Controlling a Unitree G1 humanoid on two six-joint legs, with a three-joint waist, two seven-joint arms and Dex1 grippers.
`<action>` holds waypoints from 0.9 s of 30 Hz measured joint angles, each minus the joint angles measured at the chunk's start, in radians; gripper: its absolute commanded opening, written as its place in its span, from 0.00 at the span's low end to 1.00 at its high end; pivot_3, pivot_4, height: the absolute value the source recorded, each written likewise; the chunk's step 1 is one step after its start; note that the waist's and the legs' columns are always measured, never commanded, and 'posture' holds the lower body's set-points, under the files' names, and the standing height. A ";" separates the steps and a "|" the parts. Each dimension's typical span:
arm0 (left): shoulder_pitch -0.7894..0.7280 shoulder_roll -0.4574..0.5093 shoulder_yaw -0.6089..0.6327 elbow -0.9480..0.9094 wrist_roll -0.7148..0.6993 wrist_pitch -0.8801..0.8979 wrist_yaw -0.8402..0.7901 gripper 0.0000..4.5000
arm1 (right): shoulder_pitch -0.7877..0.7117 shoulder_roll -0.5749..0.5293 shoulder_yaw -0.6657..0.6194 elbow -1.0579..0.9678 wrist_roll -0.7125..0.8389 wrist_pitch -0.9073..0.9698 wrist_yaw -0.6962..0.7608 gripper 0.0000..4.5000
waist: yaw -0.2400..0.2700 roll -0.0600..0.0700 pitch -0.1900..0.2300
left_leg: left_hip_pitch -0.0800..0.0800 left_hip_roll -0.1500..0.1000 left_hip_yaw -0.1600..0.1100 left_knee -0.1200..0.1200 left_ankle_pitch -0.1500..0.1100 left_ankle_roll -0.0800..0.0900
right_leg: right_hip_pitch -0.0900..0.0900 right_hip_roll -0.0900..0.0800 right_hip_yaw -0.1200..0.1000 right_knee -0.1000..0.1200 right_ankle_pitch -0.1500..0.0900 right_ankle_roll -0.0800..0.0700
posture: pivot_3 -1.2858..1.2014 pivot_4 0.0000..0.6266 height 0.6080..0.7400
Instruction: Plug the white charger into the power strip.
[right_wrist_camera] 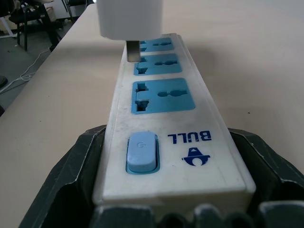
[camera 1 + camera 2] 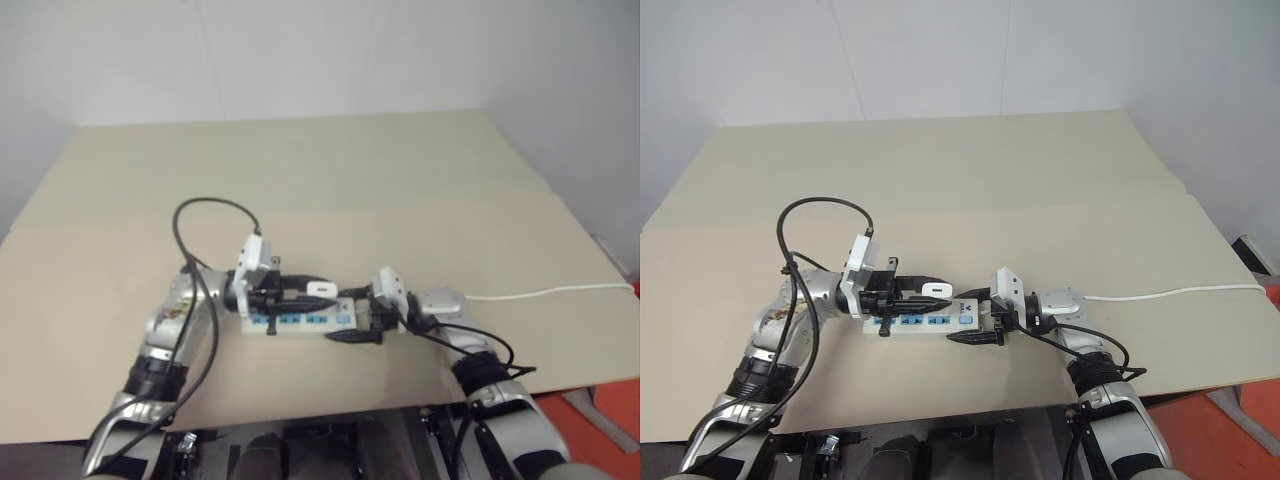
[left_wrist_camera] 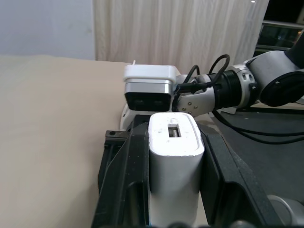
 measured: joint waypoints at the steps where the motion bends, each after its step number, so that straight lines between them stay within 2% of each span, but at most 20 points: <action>1: 0.000 0.000 0.000 0.008 0.002 -0.004 0.000 0.23 | 0.000 0.000 0.000 0.000 0.000 0.000 0.000 0.76 | 0.000 0.000 0.000 | 0.000 0.000 0.000 0.000 0.000 0.000 | 0.000 0.000 0.000 0.000 0.000 0.000 | 0.52 0.24 1.00; 12: 0.005 0.023 0.002 0.041 0.014 -0.035 -0.012 0.23 | -0.001 0.001 0.000 0.002 0.000 -0.001 0.000 0.76 | 0.000 0.000 0.000 | 0.000 0.000 0.000 0.000 0.000 0.000 | 0.000 0.000 0.000 0.000 0.000 0.000 | 0.52 0.24 1.00; 27: 0.014 -0.001 -0.031 0.047 0.033 -0.055 -0.021 0.23 | -0.001 0.001 0.000 0.002 0.000 -0.001 -0.001 0.76 | 0.000 0.000 0.000 | 0.000 0.000 0.000 0.000 0.000 0.000 | 0.000 0.000 0.000 0.000 0.000 0.000 | 0.52 0.24 1.00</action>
